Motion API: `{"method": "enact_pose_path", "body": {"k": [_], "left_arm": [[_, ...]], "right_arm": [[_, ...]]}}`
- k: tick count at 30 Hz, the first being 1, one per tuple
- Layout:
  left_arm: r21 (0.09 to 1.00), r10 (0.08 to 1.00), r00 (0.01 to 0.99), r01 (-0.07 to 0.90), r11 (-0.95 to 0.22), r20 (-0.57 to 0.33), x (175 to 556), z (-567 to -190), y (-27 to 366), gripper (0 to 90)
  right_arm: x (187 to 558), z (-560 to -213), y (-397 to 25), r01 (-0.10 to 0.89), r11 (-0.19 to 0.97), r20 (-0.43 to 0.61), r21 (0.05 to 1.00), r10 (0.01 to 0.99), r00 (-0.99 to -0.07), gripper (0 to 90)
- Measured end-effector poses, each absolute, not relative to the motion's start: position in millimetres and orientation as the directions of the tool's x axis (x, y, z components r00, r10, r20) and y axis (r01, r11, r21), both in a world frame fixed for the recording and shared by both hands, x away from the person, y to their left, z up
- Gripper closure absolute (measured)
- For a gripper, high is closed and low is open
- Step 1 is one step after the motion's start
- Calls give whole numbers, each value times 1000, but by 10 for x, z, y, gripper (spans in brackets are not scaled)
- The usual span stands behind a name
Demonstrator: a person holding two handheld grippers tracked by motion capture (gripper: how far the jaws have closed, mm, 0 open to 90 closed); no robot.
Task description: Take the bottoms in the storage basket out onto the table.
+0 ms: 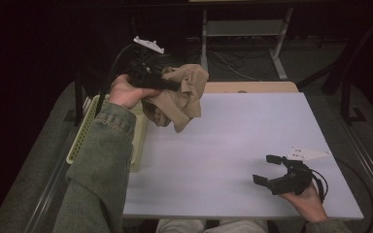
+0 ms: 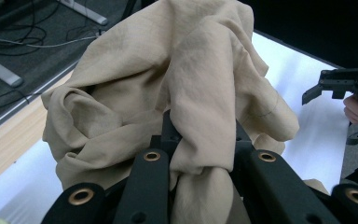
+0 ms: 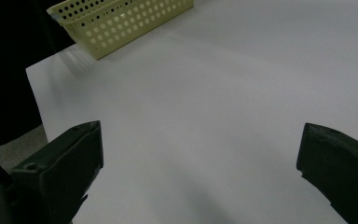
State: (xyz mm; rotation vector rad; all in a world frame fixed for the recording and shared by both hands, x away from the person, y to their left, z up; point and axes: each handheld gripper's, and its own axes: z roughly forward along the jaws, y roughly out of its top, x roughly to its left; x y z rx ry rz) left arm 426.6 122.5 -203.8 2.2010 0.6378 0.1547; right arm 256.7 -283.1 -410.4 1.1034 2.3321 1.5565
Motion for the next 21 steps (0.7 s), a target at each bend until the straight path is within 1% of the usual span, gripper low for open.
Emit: {"method": "enact_pose_path", "body": {"k": [5,13,14,18,21], "left_arm": [[751,483,868,392,-531,-112,4299,-2110,1174,747],[749,479,867,410,-521,-141,4333,-2216,1077,747],[751,467,875,395,-529,-131,4348,-2227,1072,747],[761,457,874,409,-503,-167,4347,-2288,1029,747],[759,446,881,397,-516,-158,4359,-2327,994,747]], "right_arm": [[2558,-4101,-2826,511,195,292,837,631,-719,2],[2564,-4103,-2832,498,197,280,844,630,-724,2],[2565,-4102,-2833,497,197,279,845,630,-725,2],[2559,-4096,-2833,505,189,289,842,631,-720,2],[2561,-4096,-2835,504,195,285,842,631,-721,2]]}}
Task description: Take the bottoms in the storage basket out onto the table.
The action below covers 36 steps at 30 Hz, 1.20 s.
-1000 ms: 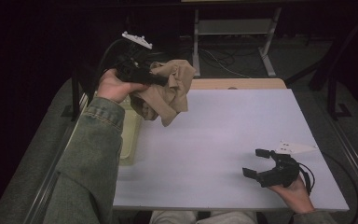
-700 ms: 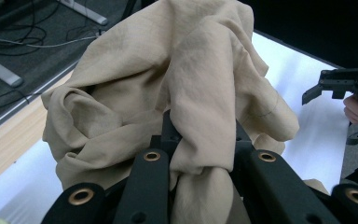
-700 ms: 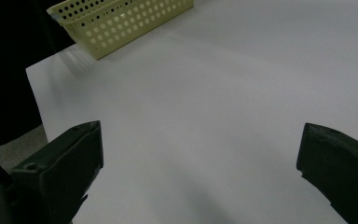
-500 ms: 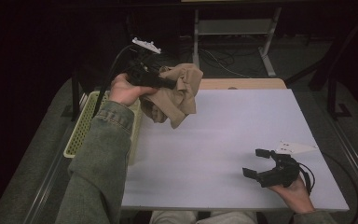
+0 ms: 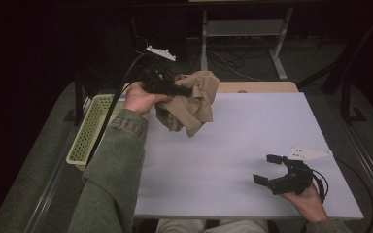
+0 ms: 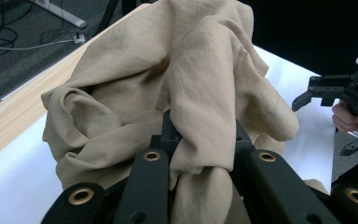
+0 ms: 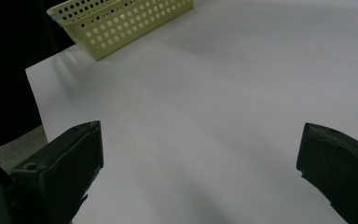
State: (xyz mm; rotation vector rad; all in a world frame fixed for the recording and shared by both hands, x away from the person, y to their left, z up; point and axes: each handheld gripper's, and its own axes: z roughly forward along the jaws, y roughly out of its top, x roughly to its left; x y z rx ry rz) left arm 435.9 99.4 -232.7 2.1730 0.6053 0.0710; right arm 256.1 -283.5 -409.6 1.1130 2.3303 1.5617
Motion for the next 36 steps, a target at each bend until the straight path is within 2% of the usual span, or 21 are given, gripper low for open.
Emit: {"method": "enact_pose_path", "body": {"k": [20,36], "left_arm": [[736,388,904,384,-558,-178,4397,-2649,671,745],[719,379,898,414,-558,-222,4426,-2972,528,745]], "right_arm": [[2564,-4094,-2832,501,201,280,841,632,-723,2],[2566,-4090,-2831,502,202,280,841,631,-723,2]]}}
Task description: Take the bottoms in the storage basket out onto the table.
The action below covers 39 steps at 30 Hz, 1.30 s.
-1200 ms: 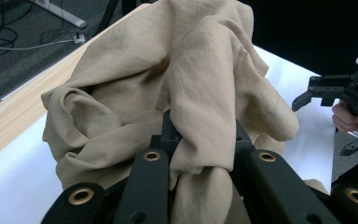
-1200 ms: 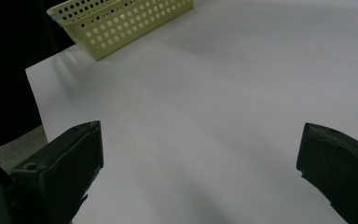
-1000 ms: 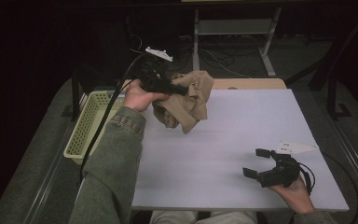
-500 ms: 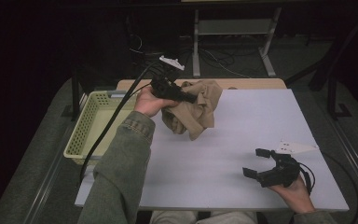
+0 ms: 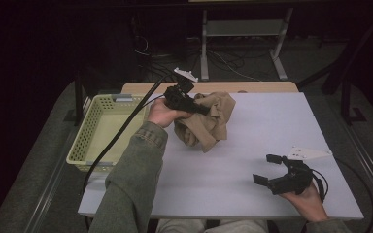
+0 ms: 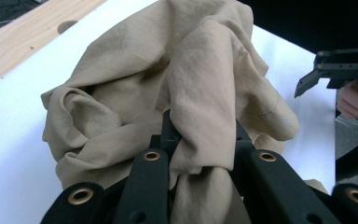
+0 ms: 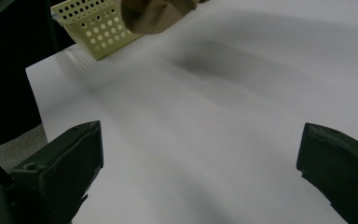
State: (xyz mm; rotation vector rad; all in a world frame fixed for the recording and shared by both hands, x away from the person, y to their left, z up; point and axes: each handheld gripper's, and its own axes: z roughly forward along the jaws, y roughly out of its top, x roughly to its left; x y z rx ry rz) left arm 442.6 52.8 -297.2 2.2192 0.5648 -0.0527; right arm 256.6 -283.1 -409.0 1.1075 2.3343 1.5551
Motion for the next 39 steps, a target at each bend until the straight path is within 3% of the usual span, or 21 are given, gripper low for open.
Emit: {"method": "enact_pose_path", "body": {"k": [39], "left_arm": [[690,325,913,402,-602,-248,4338,-3566,79,734]], "right_arm": [[2573,-4091,-2820,496,205,276,844,627,-728,2]]}}
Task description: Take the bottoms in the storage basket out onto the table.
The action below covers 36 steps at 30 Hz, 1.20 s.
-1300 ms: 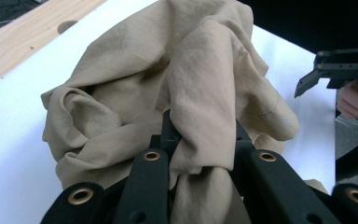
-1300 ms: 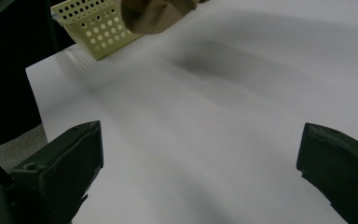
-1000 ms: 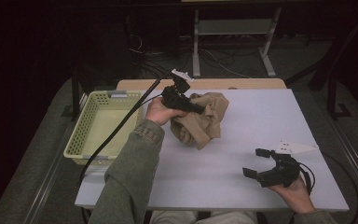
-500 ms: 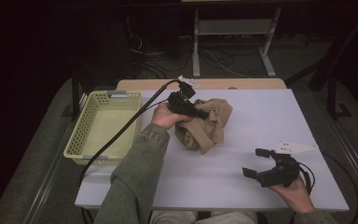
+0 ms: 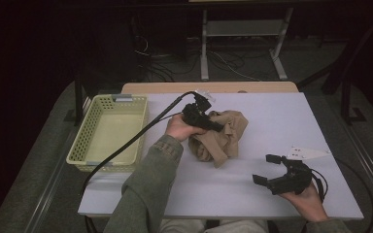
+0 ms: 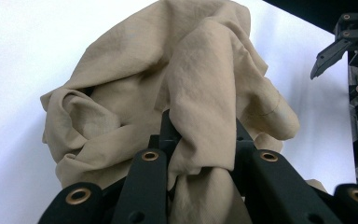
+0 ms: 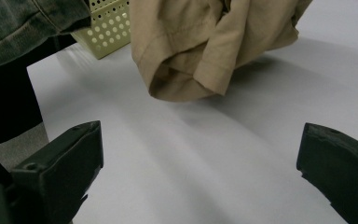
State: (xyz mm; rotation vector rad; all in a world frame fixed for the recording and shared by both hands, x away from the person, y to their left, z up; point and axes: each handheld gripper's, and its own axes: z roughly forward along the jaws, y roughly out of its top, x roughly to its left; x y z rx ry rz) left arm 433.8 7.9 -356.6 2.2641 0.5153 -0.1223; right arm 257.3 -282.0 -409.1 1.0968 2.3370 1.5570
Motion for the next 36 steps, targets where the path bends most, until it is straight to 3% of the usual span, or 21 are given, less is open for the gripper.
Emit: {"method": "enact_pose_path", "body": {"k": [21,29,36], "left_arm": [[708,278,928,369,-602,-247,4220,-3742,-75,672],[732,264,944,322,-600,-199,4144,-3735,-122,501],[715,301,932,351,-604,-203,4107,-3687,-99,339]], "right_arm": [[2569,-4087,-2818,499,207,277,842,627,-728,2],[2567,-4086,-2817,497,208,275,842,627,-729,2],[2566,-4085,-2818,498,208,276,842,628,-728,2]]}}
